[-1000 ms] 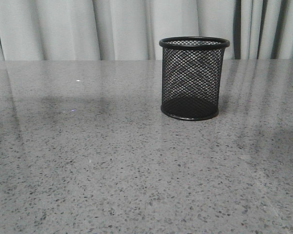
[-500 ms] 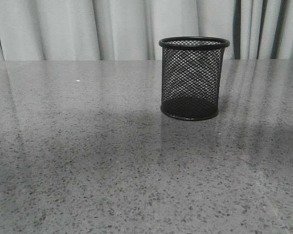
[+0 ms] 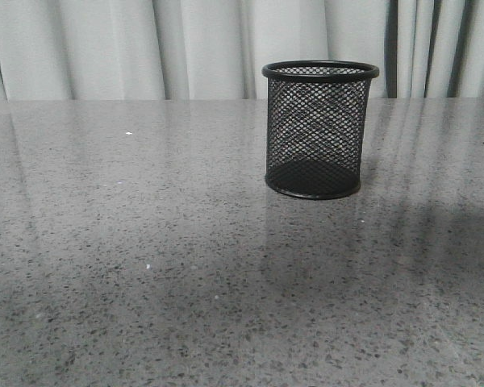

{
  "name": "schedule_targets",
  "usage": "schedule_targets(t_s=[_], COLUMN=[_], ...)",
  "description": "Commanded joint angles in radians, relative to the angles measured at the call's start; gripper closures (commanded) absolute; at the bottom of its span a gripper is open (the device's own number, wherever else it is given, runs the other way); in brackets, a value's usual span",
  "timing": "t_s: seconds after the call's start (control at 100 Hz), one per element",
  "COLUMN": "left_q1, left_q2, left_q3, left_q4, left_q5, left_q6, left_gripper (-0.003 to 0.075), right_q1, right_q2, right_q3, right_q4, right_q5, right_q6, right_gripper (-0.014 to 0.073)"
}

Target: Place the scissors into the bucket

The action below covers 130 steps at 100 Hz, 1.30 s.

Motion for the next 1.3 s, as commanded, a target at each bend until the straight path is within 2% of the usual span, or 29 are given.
schedule_targets(t_s=[0.0,0.1,0.27,0.34,0.37,0.44,0.56,0.61,0.64,0.79,0.91,1.03,1.18,1.29], left_q1=[-0.028,-0.041,-0.041,-0.041,-0.041,-0.041,-0.041,-0.041,-0.041,-0.016,0.067,0.193,0.370,0.470], left_q2=[-0.012,-0.011,-0.011,-0.011,-0.011,-0.011,-0.011,-0.013,-0.013,-0.019,-0.051,-0.103,-0.182,-0.236], left_q3=[-0.047,-0.047,-0.048,-0.048,-0.048,-0.048,-0.048,-0.048,-0.048,-0.071,-0.087,-0.087,-0.087,-0.087], left_q4=[0.030,0.051,0.056,0.056,0.059,0.076,0.115,0.142,0.167,0.310,0.292,0.253,0.178,0.103], left_q5=[-0.073,-0.096,-0.107,-0.101,-0.101,-0.101,-0.101,-0.101,-0.101,-0.099,-0.107,-0.109,-0.106,-0.106], left_q6=[-0.015,-0.015,-0.015,-0.015,-0.015,-0.015,-0.015,-0.024,-0.042,-0.149,-0.163,-0.236,-0.259,-0.259], left_gripper=[0.0741,0.0741,0.0738,0.0701,0.0668,0.0552,0.0253,0.0174,0.0153,0.0179,0.0235,0.0269,0.0283,0.0283], right_q1=[0.001,0.001,0.001,0.001,0.001,0.001,0.001,0.001,0.001,-0.003,-0.003,-0.003,-0.003,-0.003], right_q2=[0.002,0.002,0.002,0.002,0.002,0.002,0.002,0.002,0.002,0.013,0.058,0.128,0.246,0.337], right_q3=[-0.031,-0.031,-0.031,-0.031,-0.031,-0.031,-0.031,-0.031,-0.031,-0.059,-0.134,-0.258,-0.457,-0.590], right_q4=[0.055,0.055,0.055,0.055,0.055,0.053,0.053,0.049,0.034,-0.083,-0.150,-0.336,-0.628,-0.754], right_q5=[-0.020,-0.020,-0.020,-0.020,-0.020,-0.020,-0.020,-0.020,-0.026,-0.069,-0.068,-0.044,0.091,0.248], right_q6=[-0.026,-0.034,-0.040,-0.040,-0.040,-0.040,-0.040,-0.040,-0.040,-0.036,0.002,0.101,0.253,0.325], right_gripper=[0.0178,0.0239,0.0531,0.0641,0.0666,0.0658,0.0658,0.0658,0.0658,0.0652,0.0638,0.0638,0.0638,0.0638])
